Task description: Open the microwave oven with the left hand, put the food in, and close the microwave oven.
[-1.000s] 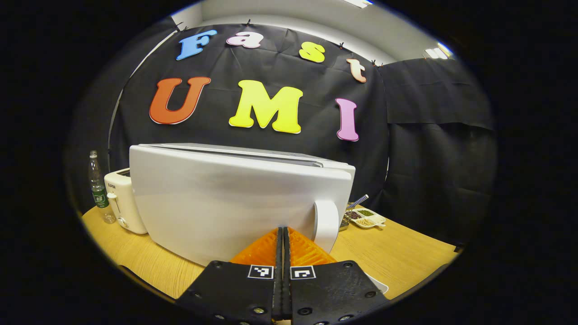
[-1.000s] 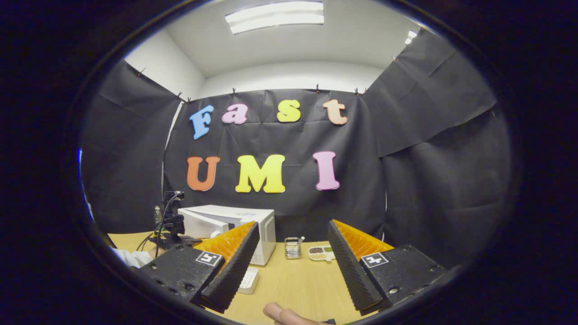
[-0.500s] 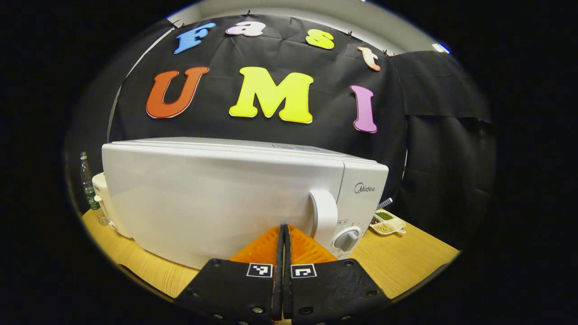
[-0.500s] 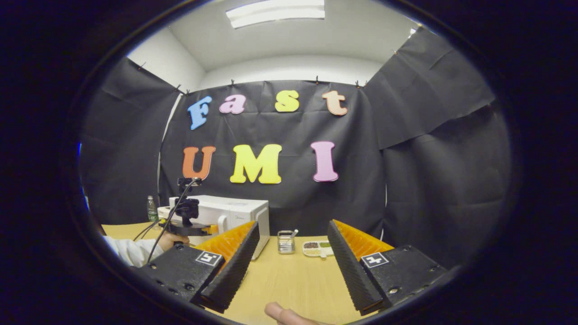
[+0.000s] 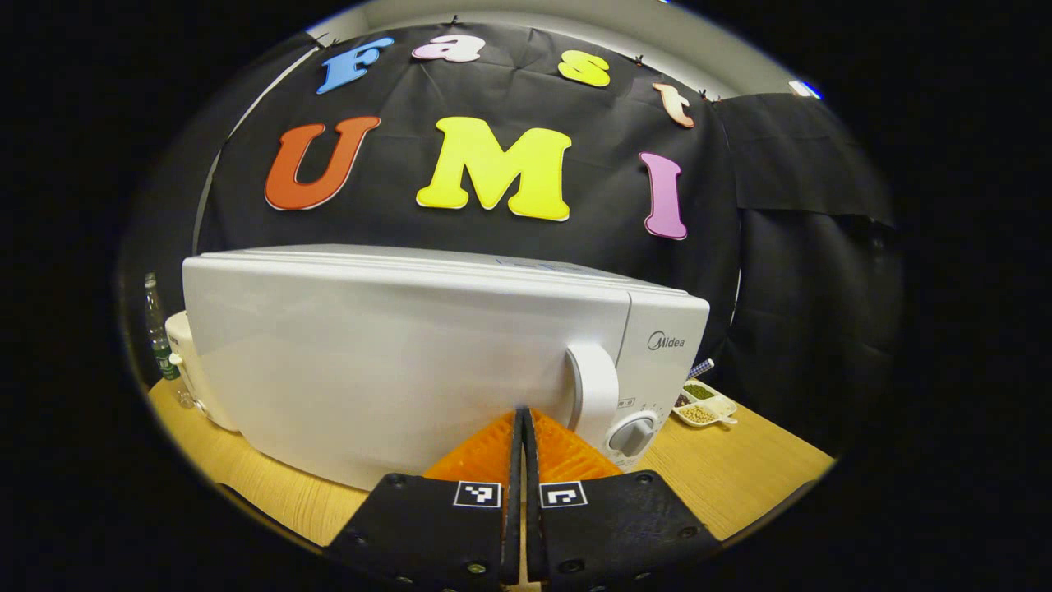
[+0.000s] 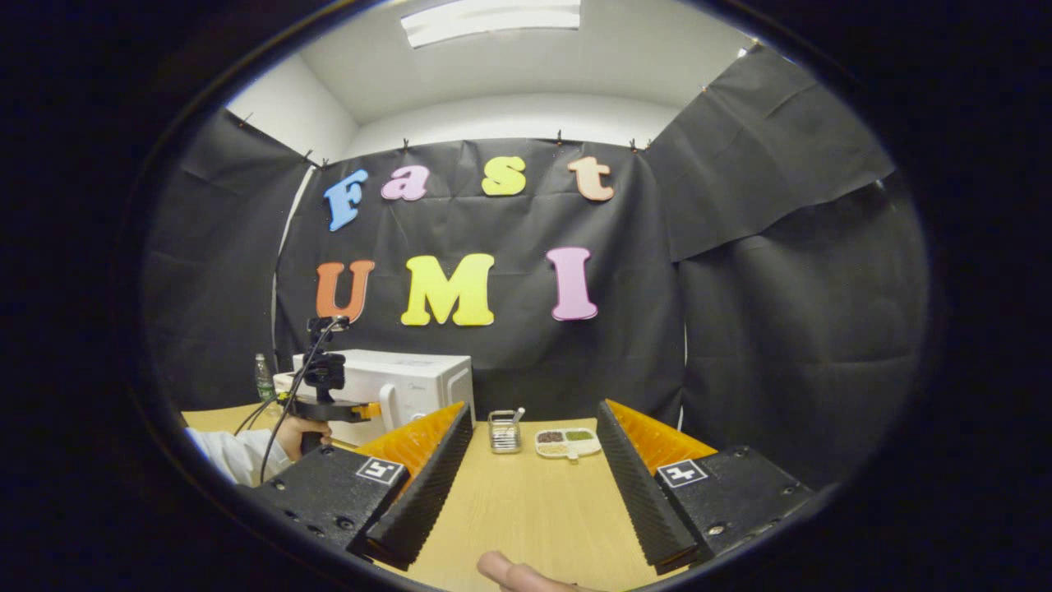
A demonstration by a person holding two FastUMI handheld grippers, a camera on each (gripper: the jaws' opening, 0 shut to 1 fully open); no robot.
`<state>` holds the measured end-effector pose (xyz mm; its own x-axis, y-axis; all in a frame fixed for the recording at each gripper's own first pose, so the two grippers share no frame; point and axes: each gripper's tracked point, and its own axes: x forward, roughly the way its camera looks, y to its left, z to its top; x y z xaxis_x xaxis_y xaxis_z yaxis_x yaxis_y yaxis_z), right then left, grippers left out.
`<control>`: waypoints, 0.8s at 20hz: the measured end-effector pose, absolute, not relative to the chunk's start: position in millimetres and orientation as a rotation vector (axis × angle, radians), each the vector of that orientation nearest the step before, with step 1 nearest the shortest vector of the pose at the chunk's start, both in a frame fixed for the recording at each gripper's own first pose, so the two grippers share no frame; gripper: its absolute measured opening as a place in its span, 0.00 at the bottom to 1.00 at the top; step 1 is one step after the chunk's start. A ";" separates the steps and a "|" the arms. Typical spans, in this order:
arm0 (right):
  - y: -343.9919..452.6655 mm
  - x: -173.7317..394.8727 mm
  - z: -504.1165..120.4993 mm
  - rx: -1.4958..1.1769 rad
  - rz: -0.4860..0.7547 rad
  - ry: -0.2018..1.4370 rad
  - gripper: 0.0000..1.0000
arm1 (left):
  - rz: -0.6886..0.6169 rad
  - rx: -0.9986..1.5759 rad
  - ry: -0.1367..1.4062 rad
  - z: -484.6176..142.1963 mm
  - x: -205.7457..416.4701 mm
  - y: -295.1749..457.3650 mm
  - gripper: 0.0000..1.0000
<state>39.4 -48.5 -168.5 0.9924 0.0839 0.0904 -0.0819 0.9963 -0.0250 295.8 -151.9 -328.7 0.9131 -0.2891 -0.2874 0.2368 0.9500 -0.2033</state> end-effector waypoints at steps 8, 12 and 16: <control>-36.8 20.5 -152.4 -0.044 0.042 -0.098 0.94 | -0.202 -0.137 0.269 -273.4 231.3 -120.7 0.01; -23.1 9.6 -140.7 -0.028 0.021 -0.096 0.97 | -0.197 -0.100 0.211 -227.5 176.3 -106.0 0.05; -8.1 -6.8 -121.4 -0.018 0.021 -0.106 0.96 | -0.110 -0.053 0.158 -181.6 121.6 -72.2 0.44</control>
